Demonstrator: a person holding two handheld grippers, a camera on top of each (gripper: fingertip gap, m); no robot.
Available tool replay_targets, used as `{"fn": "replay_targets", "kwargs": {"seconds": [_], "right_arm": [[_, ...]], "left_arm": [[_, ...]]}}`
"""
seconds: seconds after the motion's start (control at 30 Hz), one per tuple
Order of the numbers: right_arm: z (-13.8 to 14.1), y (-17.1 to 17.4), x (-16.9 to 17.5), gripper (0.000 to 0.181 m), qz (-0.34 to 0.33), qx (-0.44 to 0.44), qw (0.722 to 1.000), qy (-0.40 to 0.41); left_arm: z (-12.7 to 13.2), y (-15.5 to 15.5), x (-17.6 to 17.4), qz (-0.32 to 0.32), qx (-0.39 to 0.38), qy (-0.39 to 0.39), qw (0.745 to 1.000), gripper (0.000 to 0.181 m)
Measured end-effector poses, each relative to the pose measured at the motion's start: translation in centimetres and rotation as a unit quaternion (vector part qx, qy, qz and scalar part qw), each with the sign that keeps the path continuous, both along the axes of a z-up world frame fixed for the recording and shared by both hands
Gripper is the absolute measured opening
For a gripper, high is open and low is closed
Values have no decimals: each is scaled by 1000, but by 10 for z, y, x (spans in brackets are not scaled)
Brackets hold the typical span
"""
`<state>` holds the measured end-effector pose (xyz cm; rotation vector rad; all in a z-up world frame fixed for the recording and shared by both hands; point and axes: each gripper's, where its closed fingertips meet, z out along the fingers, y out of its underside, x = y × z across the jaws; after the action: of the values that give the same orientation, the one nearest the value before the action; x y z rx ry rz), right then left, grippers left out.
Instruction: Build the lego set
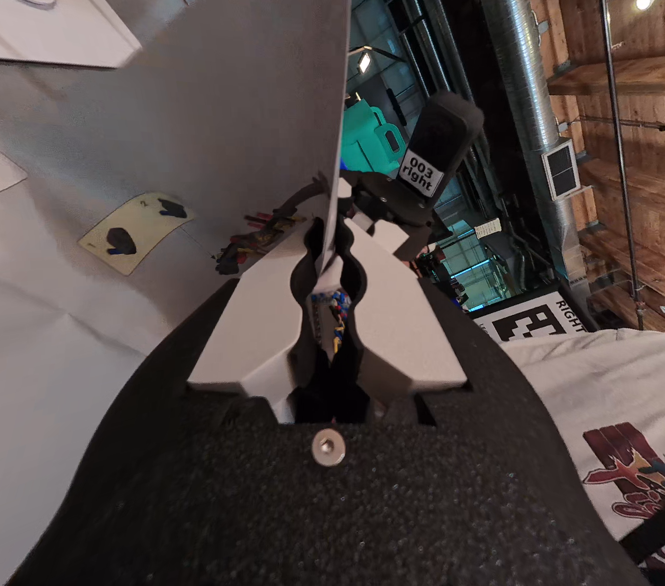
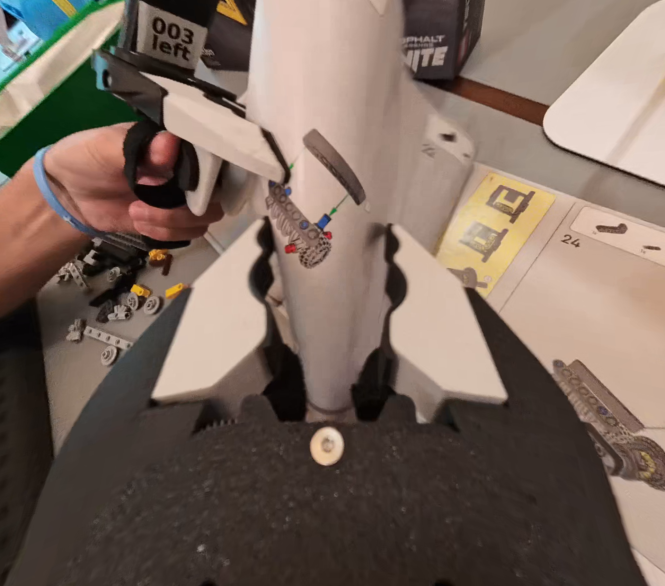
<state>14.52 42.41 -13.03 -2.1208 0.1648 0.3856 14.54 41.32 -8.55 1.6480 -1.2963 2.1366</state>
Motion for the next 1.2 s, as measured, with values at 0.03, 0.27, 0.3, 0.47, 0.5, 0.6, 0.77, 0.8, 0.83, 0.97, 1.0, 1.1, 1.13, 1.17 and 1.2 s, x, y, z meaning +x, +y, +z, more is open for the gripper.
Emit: {"fn": "replay_targets", "kwargs": {"seconds": [0.03,0.27,0.3,0.47,0.5,0.6,0.77,0.8,0.83,0.97,1.0,1.1,1.13,1.17,1.2], "right_arm": [[1,0,1,50,-4,7,1000,3],[9,-6,9,40,0,54,995,87],[10,-8,14,42,-6,59,994,91],[17,-15,27,44,-12,82,987,137],[18,-16,28,44,-11,87,985,146],[17,-19,31,42,-13,91,985,149],[21,-29,42,36,-21,108,978,176],[23,-30,41,35,-14,114,976,183],[24,-31,39,34,-5,118,975,189],[24,-33,35,39,9,121,973,198],[25,-32,34,42,14,124,972,200],[24,-32,32,42,16,120,974,194],[23,-31,32,42,16,118,974,192],[23,-31,32,42,16,118,974,193],[23,-31,32,42,15,120,973,197]], "left_arm": [[1,0,0,1,-2,-2,1000,5],[6,-4,1,-18,16,-39,999,2],[7,-6,1,-25,21,-46,998,3],[10,-10,4,-38,28,-64,997,3],[11,-11,5,-40,28,-68,997,3],[6,-9,13,-25,55,-70,996,0],[5,-8,19,-29,57,-72,995,0],[4,-9,21,-31,58,-69,995,0],[2,-10,22,-33,61,-69,995,2],[2,-6,32,-7,83,-77,994,31],[5,-7,31,-10,78,-86,993,31],[12,-17,26,-41,68,-104,991,31],[15,-24,21,-64,62,-110,990,31],[16,-29,16,-86,60,-114,988,27],[16,-32,14,-94,67,-115,987,18]]}}
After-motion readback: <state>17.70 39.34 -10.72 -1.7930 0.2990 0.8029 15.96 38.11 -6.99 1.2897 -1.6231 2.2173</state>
